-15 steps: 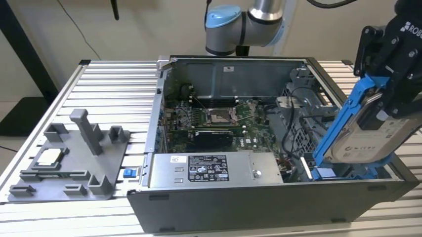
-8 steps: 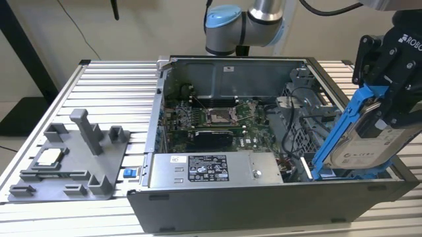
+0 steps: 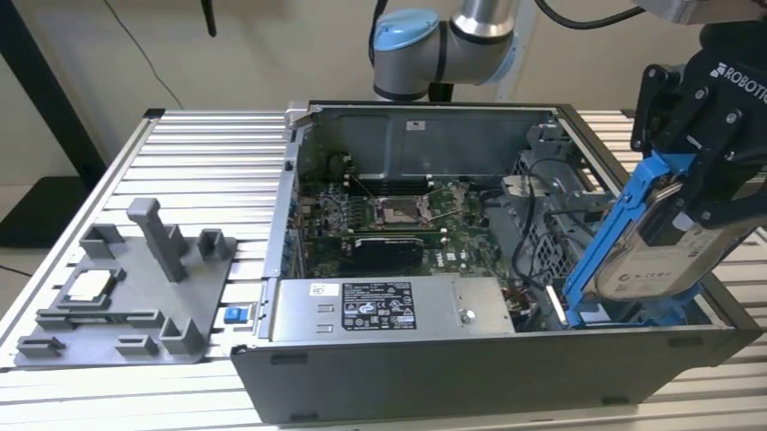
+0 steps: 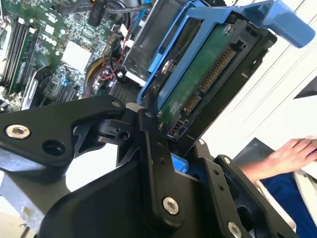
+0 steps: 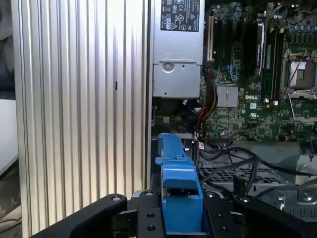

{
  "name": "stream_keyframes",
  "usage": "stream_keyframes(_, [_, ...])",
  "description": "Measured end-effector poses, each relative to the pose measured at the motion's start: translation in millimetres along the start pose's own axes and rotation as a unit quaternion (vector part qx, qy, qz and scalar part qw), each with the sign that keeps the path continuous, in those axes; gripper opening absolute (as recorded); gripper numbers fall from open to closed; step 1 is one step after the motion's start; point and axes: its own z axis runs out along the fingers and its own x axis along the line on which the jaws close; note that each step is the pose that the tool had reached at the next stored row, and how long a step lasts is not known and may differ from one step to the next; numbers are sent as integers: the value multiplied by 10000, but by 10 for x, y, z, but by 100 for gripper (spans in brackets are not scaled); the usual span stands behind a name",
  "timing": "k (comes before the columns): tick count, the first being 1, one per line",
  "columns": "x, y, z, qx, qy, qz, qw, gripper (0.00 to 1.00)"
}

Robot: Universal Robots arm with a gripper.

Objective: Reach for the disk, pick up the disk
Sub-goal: 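Pick up the disk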

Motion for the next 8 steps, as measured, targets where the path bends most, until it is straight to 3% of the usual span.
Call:
stream_keyframes(3, [-54, 0, 10, -1, 0, -38, 10000, 0])
stream_keyframes(8, [-53, 0, 10, -1, 0, -40, 10000, 0])
